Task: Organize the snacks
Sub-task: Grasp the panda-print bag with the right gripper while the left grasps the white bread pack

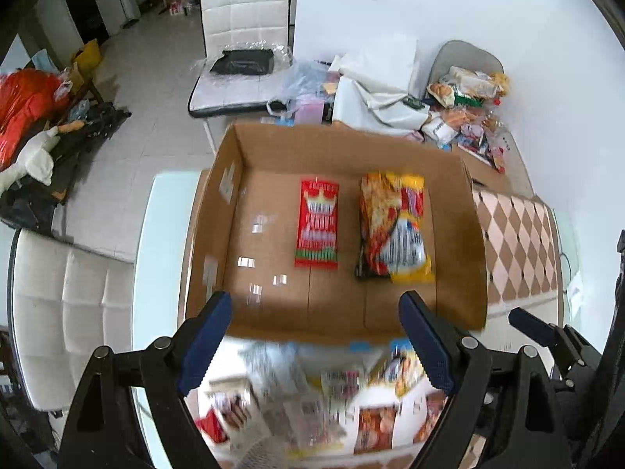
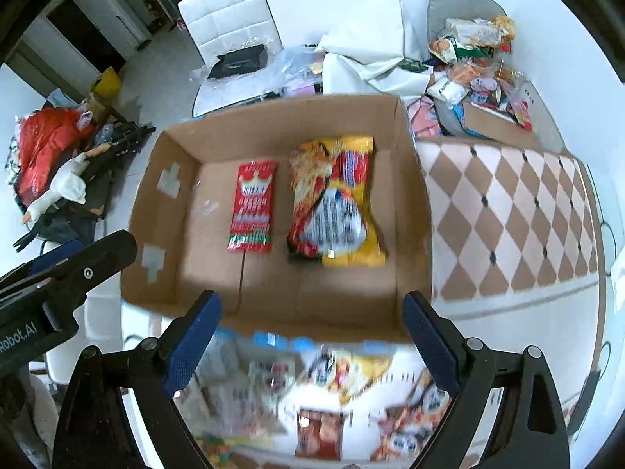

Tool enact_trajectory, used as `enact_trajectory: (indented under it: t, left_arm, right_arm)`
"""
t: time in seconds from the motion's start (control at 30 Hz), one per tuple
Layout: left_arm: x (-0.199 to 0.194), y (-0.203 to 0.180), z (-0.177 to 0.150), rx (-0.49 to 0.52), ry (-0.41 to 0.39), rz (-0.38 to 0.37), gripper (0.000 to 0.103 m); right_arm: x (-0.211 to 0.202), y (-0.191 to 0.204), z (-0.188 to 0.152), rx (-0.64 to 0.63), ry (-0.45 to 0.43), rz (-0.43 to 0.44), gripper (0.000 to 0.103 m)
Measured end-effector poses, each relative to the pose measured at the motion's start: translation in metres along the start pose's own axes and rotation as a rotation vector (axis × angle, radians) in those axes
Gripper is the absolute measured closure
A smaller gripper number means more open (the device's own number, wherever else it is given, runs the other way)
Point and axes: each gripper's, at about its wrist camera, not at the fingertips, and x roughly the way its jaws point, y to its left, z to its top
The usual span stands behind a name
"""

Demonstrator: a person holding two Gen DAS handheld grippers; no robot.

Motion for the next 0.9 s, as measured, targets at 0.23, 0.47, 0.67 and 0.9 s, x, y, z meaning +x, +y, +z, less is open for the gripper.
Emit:
enact_trajectory:
  t: [0.23, 0.47, 0.67, 0.9]
  left_arm:
    - [0.024, -0.002, -0.085, -0.018, 0.153, 0.006, 0.016]
    - [0.081, 0.003, -0.145, -0.057, 0.317, 0.035, 0.016]
    - [0.128, -0.001, -0.156, -0.06, 0.403, 0.064, 0.018]
    - [0.169, -0.003, -0.166, -0.045, 0.472, 0.115, 0.021]
  right_arm:
    - [-0.01, -0.042, -0.075, 0.064, 0.05, -0.02, 0.007]
    - [0.023, -0.104, -0.141, 0.197, 0.16, -0.068, 0.007]
    - [0.06, -0.134, -0.173, 0.269, 0.237, -0.085, 0.007]
    - [0.087, -0.141, -0.19, 0.298, 0.29, -0.069, 0.007]
